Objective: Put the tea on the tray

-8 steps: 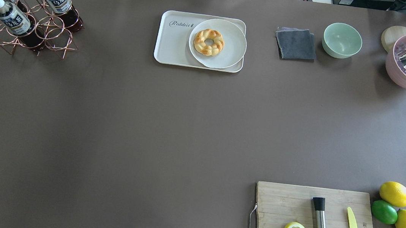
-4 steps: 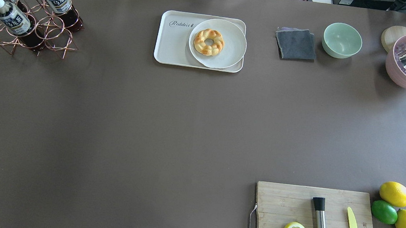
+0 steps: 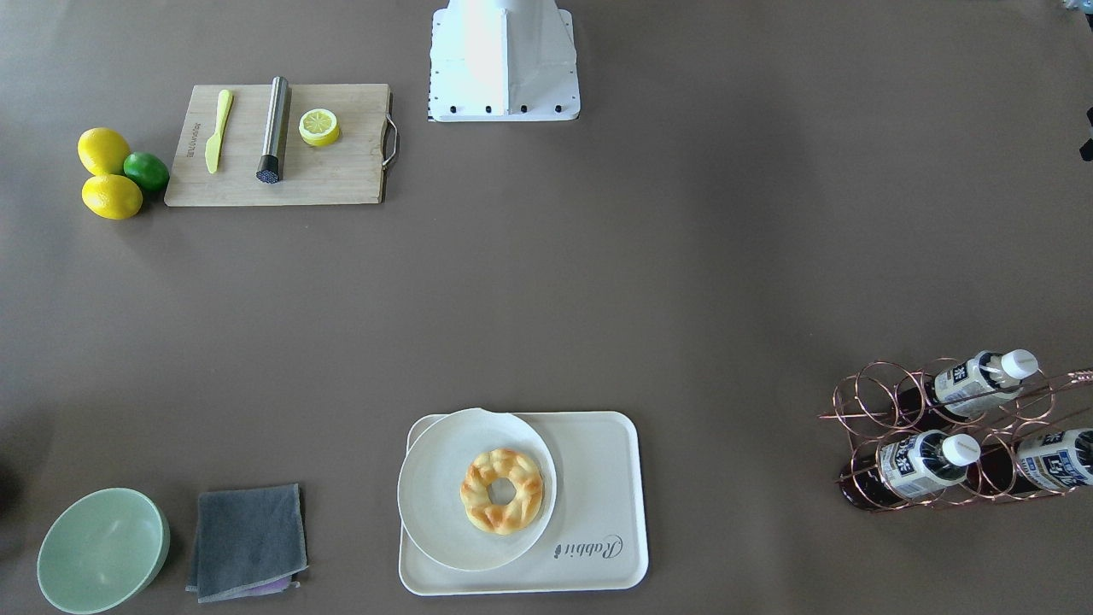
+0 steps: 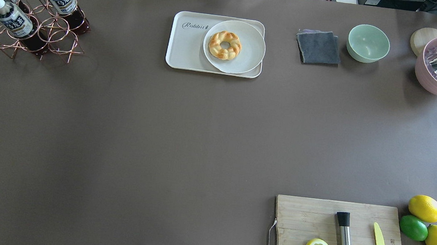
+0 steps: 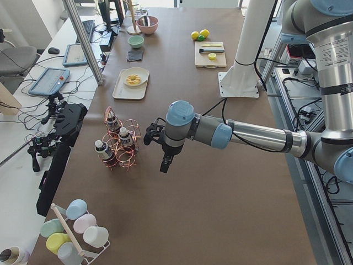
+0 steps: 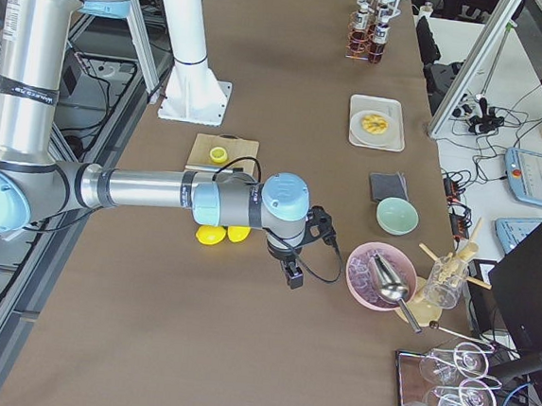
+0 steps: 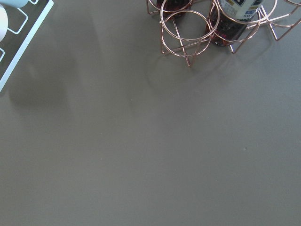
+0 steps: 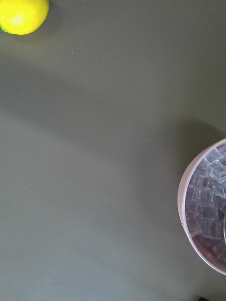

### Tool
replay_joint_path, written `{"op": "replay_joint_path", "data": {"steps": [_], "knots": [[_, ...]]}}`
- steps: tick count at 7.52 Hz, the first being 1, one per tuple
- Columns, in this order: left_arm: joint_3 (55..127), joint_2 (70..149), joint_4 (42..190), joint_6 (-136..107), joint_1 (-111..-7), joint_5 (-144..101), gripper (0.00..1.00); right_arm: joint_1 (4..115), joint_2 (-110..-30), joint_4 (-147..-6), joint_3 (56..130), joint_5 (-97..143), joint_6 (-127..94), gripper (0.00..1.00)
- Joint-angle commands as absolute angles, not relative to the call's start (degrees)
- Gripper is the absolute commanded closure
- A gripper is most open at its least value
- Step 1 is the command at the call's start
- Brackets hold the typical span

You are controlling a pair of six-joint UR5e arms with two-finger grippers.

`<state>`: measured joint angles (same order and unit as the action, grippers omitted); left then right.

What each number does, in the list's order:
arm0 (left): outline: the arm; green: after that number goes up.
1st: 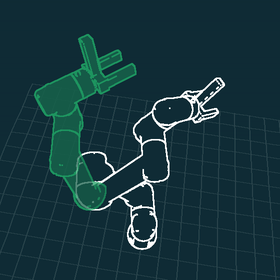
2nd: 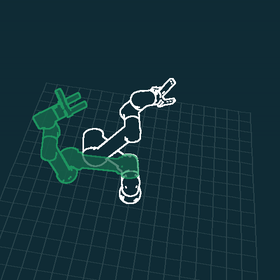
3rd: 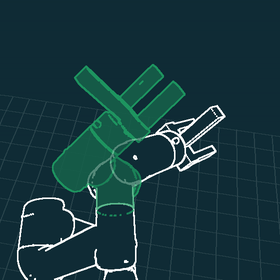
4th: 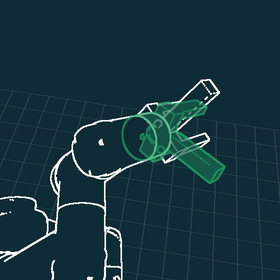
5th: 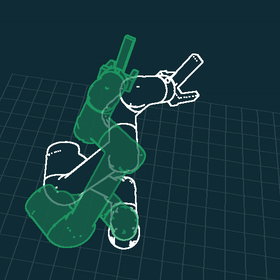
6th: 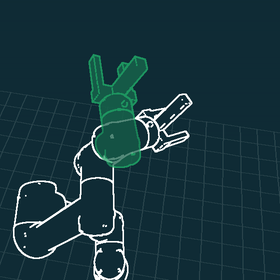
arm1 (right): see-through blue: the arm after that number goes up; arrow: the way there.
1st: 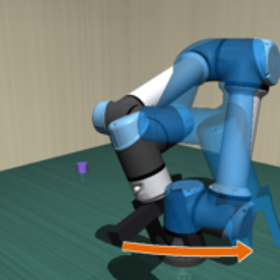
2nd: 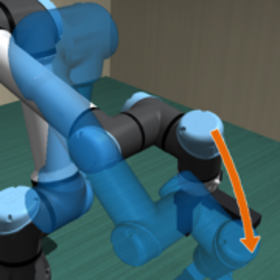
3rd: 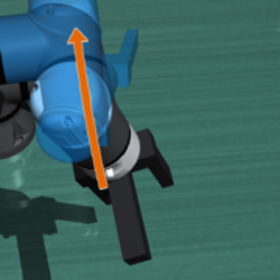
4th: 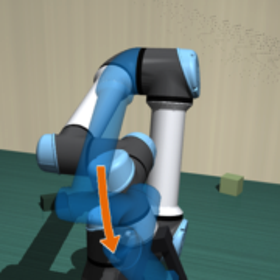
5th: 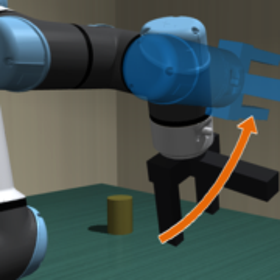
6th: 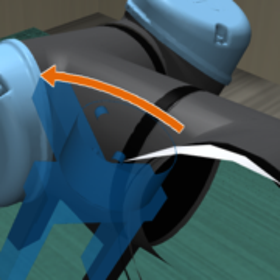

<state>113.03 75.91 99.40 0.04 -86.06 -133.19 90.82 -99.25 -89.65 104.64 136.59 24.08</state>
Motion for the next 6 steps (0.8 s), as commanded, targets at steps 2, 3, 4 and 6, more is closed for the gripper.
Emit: {"op": "replay_joint_path", "data": {"steps": [2, 3, 4, 6], "knots": [[114.9, 74.8, 100.0, -0.7, -86.4, -133.3, 0.02, 90.9, -99.8, -89.6, 105.1, 136.7, 24.1, 0.00], [114.9, 75.9, 101.3, -4.8, -86.0, -136.5, 0.02, 90.8, -100.5, -89.6, 105.6, 136.7, 24.1, 0.00], [114.4, 80.6, 104.1, -13.6, -85.4, -137.5, 0.03, 90.8, -100.6, -89.6, 105.7, 136.7, 24.0, 0.00], [106.8, 92.7, 104.5, -18.8, -79.5, -136.3, 0.04, 90.7, -100.8, -89.6, 105.6, 136.5, 24.0, 0.00]]}}
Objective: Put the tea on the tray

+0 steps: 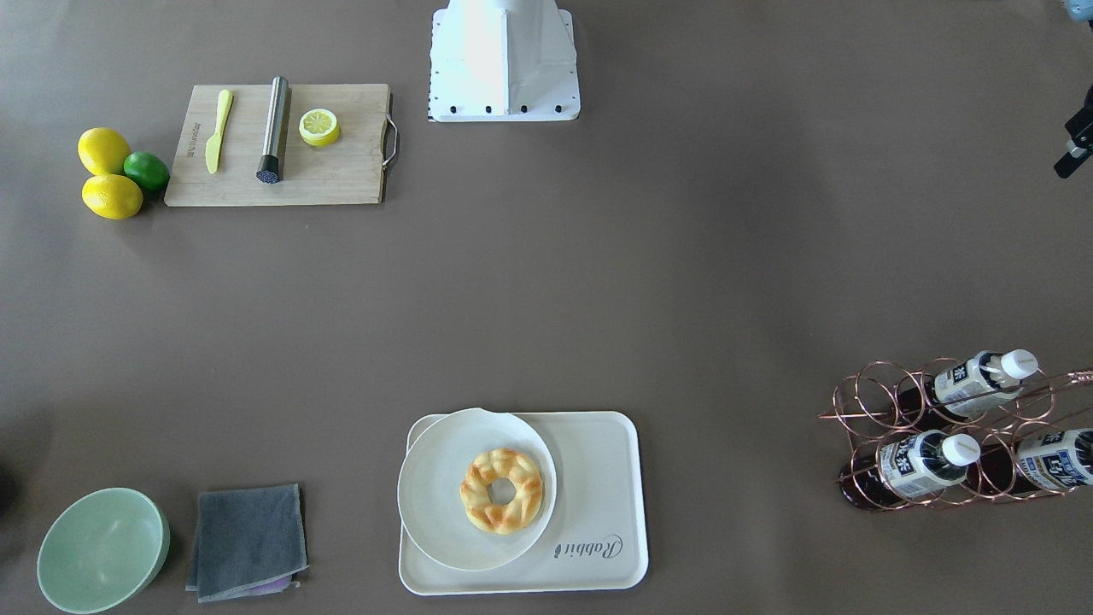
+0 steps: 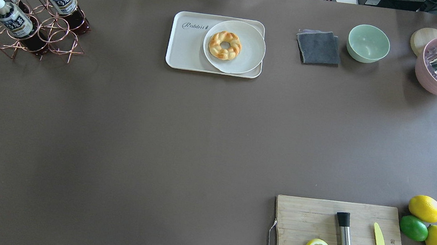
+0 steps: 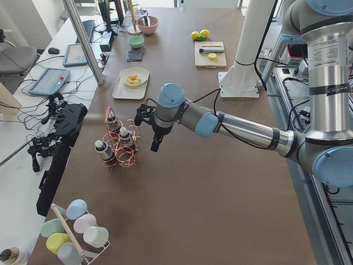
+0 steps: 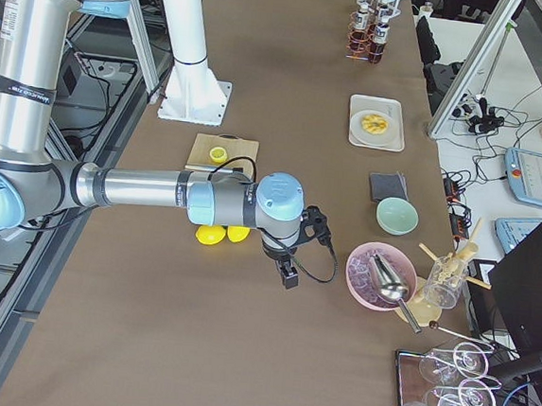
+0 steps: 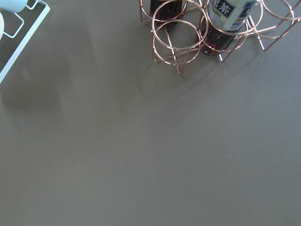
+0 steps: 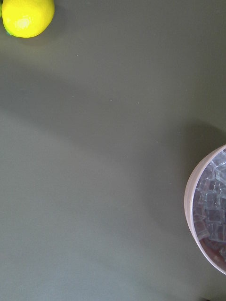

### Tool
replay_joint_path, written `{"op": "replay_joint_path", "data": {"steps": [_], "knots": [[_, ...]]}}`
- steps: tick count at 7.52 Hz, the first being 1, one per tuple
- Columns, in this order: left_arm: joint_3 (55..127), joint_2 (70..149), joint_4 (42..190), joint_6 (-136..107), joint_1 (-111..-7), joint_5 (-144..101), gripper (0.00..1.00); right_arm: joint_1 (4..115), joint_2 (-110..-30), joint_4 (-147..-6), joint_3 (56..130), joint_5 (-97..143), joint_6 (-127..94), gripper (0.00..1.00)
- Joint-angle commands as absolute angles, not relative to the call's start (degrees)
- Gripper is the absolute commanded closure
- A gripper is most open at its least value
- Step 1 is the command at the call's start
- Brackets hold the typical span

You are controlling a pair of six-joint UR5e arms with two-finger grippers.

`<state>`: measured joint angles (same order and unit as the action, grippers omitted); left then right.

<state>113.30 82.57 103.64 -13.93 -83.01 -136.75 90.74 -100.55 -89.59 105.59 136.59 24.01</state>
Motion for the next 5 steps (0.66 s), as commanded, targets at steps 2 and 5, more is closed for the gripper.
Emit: {"op": "replay_joint_path", "data": {"steps": [2, 5], "knots": [[98.4, 102.4, 104.7, -19.2, -75.3, -128.5, 0.07, 90.7, -101.0, -89.5, 105.8, 136.6, 24.0, 0.00], [91.7, 106.4, 108.8, -19.2, -74.3, -125.9, 0.13, 90.7, -101.2, -89.4, 105.7, 136.4, 24.0, 0.00]]}}
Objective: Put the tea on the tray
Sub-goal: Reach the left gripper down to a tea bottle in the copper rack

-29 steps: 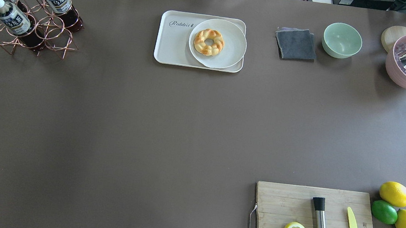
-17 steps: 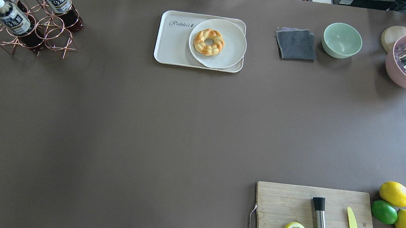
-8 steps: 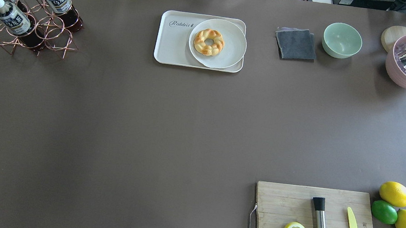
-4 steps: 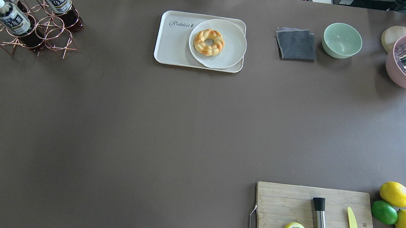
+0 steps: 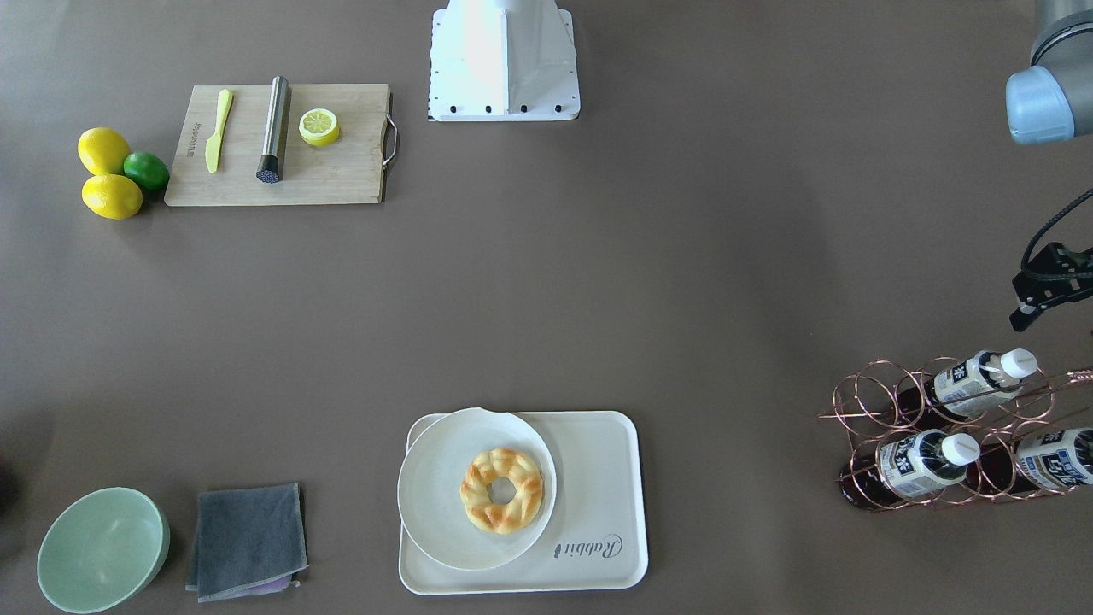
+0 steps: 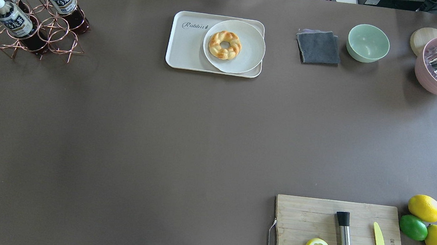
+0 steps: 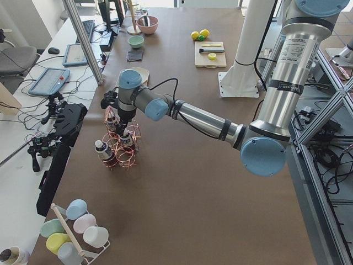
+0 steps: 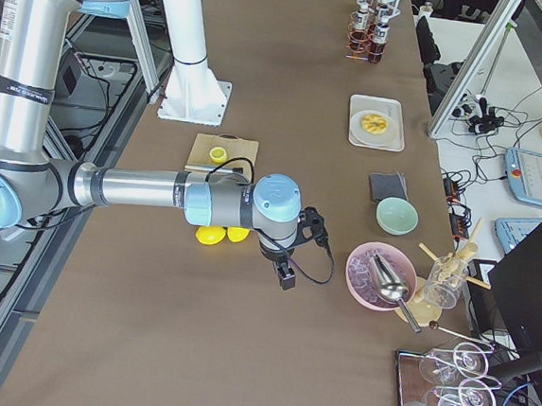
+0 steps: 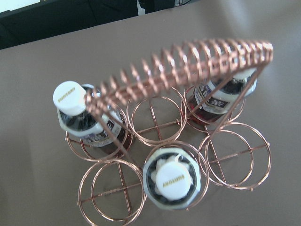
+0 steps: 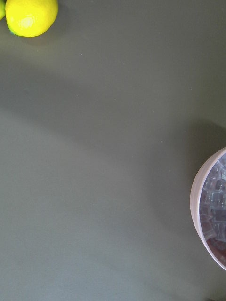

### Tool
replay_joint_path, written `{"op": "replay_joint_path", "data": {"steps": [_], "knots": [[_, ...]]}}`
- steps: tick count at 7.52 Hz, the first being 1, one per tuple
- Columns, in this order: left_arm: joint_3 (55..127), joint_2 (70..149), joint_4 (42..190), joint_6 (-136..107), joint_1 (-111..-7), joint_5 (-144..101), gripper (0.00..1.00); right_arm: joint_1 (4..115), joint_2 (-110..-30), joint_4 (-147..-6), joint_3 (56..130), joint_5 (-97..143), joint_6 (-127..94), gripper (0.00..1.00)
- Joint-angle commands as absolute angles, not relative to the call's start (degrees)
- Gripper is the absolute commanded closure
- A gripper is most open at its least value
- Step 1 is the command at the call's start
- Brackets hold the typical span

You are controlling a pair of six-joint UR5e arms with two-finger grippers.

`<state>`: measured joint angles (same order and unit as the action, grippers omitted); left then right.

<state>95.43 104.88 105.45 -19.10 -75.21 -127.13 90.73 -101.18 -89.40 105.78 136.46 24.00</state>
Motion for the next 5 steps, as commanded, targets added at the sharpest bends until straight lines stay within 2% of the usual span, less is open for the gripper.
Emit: {"op": "replay_joint_path", "data": {"steps": [1, 3, 4, 5], "knots": [[89.8, 106.7, 110.8, -20.1, -73.2, -125.8, 0.14, 90.7, -101.2, -89.3, 105.6, 135.9, 24.0, 0.00], [88.4, 106.6, 115.4, -24.8, -70.9, -125.9, 0.18, 90.6, -101.2, -89.2, 105.7, 135.4, 24.0, 0.00], [88.8, 106.4, 115.9, -25.7, -70.7, -125.9, 0.35, 90.7, -101.2, -89.2, 105.7, 135.4, 24.1, 0.00], [88.9, 106.1, 115.9, -25.6, -70.8, -125.9, 0.69, 90.7, -101.7, -88.9, 105.8, 135.4, 24.1, 0.00]]}}
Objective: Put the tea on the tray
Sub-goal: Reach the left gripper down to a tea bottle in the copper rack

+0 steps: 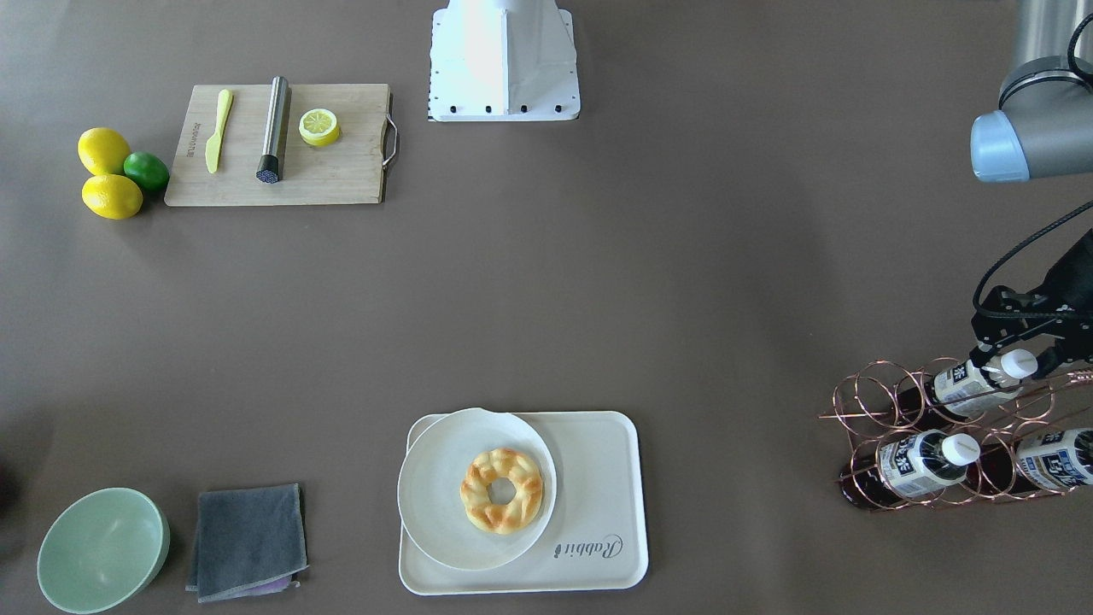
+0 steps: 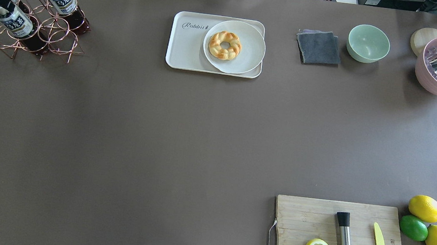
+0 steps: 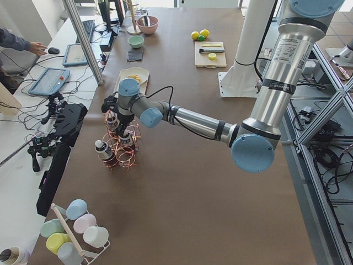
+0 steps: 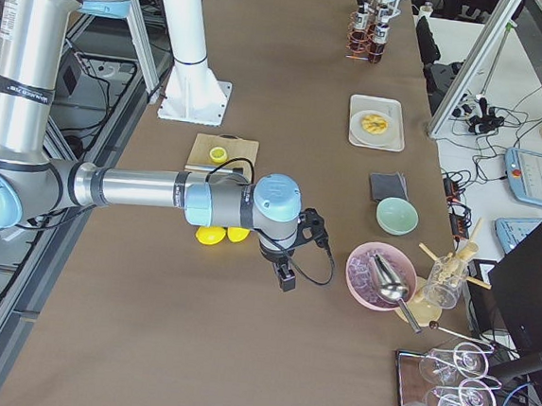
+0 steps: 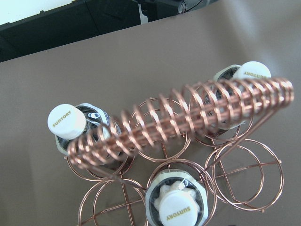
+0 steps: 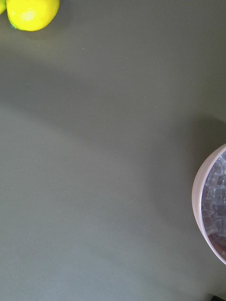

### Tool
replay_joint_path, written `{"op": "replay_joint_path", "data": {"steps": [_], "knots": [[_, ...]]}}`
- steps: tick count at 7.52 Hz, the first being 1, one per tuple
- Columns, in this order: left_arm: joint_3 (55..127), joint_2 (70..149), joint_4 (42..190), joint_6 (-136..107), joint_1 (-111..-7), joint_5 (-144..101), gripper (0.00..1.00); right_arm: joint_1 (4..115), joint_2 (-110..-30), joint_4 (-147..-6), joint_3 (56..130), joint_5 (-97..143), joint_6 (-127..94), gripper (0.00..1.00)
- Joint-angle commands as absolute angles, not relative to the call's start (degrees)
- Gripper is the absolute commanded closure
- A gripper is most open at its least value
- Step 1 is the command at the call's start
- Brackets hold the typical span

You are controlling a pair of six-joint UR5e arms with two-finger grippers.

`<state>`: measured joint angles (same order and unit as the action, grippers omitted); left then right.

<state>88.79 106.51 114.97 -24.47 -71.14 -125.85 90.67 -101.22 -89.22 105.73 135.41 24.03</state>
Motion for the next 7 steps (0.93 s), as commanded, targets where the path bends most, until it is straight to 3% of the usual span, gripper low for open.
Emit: {"op": "replay_joint_path", "data": {"steps": [1, 3, 7], "knots": [[89.1, 105.9, 115.8, -25.1, -70.9, -126.2, 1.00, 90.7, -102.3, -88.9, 106.6, 135.4, 24.2, 0.00], [89.8, 105.9, 115.1, -25.0, -73.0, -126.6, 1.00, 90.7, -104.0, -88.9, 108.2, 135.4, 24.2, 0.00], [99.6, 106.8, 110.0, -24.9, -80.9, -131.4, 1.00, 90.6, -104.0, -88.9, 108.6, 135.4, 24.2, 0.00]]}}
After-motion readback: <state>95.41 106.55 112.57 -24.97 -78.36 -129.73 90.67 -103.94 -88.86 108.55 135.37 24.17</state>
